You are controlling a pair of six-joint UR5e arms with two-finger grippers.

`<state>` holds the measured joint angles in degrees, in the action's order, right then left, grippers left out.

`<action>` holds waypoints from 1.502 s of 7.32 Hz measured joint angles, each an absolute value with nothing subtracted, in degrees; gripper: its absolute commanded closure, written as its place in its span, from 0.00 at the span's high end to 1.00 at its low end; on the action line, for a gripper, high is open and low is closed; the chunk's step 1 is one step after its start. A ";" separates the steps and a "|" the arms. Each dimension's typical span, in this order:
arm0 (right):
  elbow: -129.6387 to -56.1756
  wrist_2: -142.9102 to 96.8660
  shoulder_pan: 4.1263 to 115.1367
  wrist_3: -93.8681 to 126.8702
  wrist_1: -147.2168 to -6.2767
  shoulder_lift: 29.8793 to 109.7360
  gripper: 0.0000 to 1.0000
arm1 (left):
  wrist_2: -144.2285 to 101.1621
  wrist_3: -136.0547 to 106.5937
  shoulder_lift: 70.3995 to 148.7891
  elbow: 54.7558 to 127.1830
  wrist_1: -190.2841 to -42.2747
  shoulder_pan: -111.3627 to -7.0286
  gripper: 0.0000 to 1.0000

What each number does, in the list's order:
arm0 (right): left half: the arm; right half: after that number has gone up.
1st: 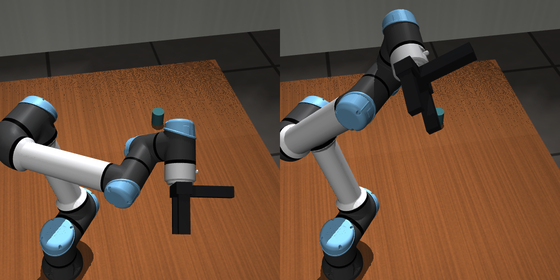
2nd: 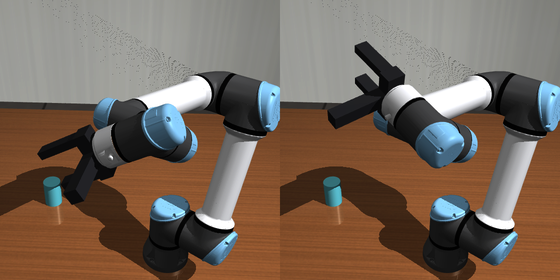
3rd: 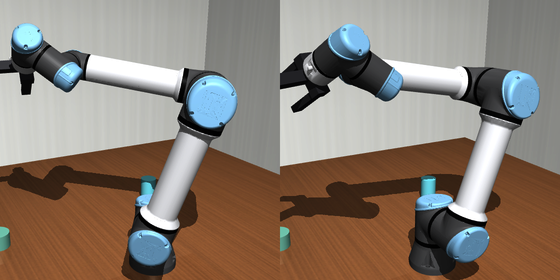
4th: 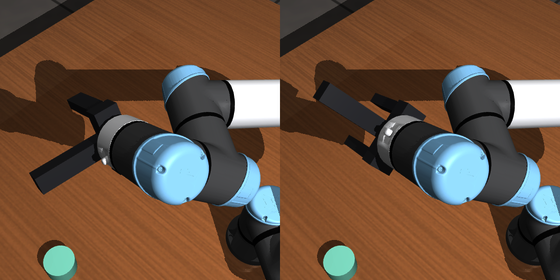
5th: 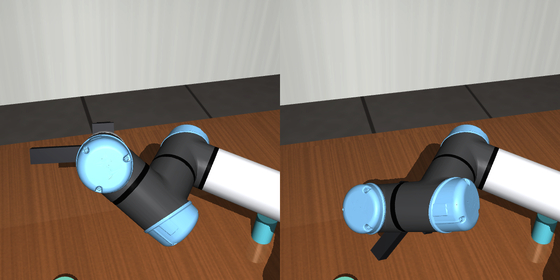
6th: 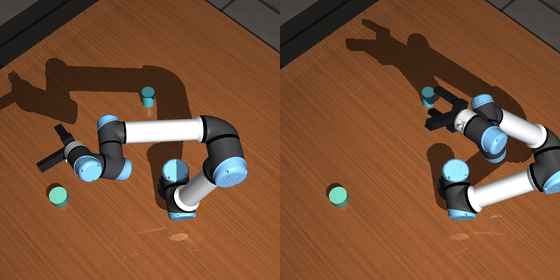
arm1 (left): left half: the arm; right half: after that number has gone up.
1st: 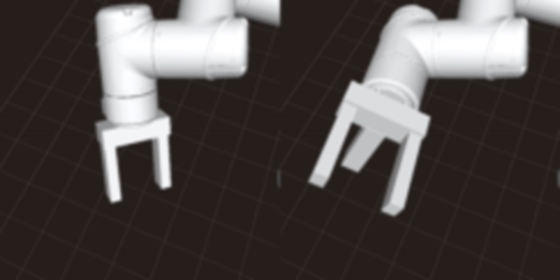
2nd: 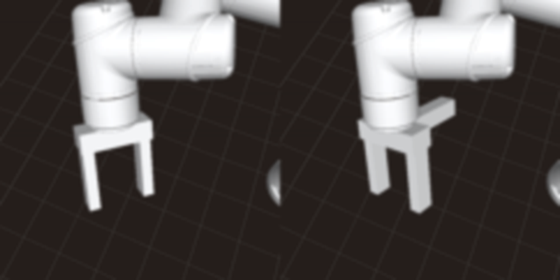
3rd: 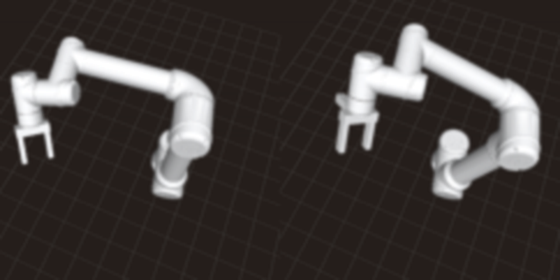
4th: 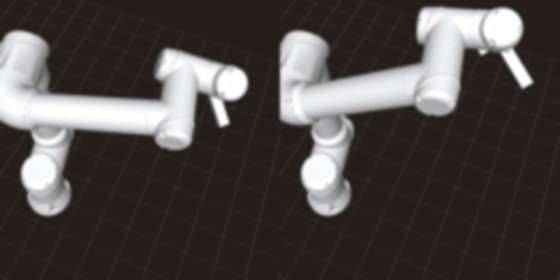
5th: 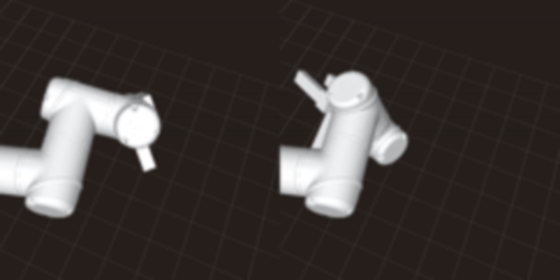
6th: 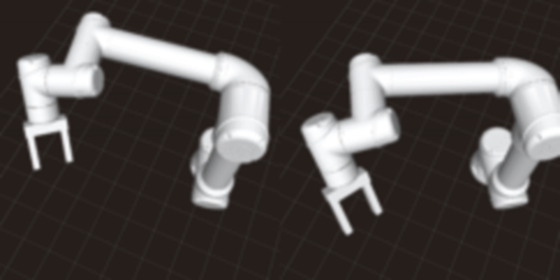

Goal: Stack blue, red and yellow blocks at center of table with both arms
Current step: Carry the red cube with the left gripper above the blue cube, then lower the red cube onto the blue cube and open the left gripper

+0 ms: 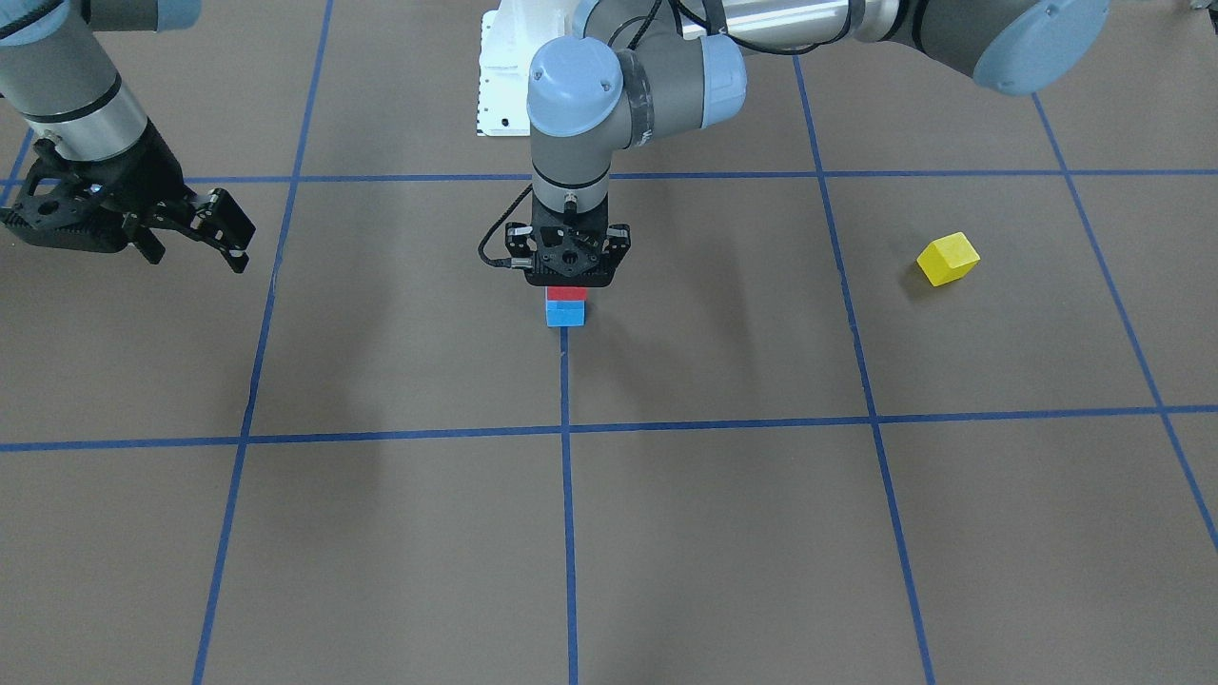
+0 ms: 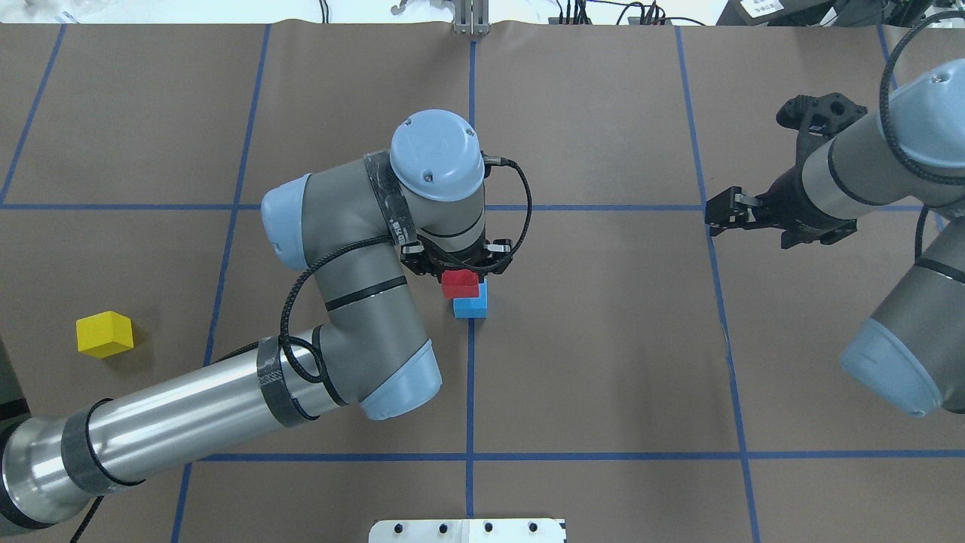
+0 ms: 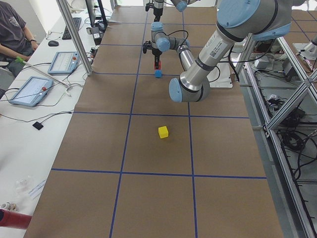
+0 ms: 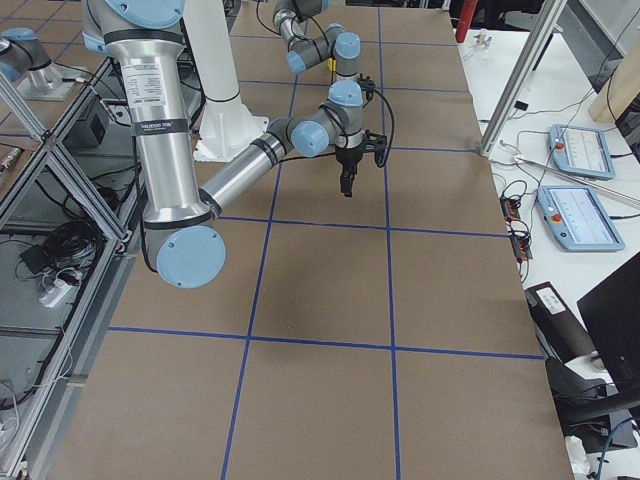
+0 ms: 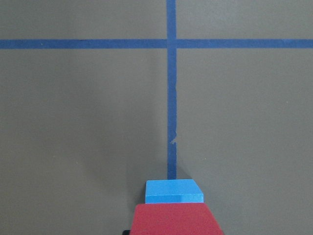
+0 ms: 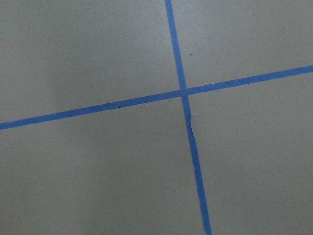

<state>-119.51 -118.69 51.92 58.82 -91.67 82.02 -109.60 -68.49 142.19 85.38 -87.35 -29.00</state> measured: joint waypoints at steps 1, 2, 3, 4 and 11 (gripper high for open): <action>-119.30 -120.62 53.73 56.15 -91.67 83.16 1.00 | -109.38 -68.52 142.19 85.22 -87.33 -28.92 0.00; -119.06 -122.07 55.06 54.11 -91.67 83.89 1.00 | -109.23 -68.54 142.16 85.13 -87.30 -28.92 0.00; -118.85 -122.74 55.71 53.07 -91.67 84.18 1.00 | -109.14 -68.57 142.14 85.01 -87.28 -28.91 0.00; -118.62 -123.00 55.99 52.64 -91.67 84.26 1.00 | -109.08 -68.65 142.13 84.73 -87.28 -28.91 0.00; -117.79 -123.13 56.08 52.31 -91.67 83.97 1.00 | -108.20 -68.60 142.53 83.46 -87.36 -28.68 0.00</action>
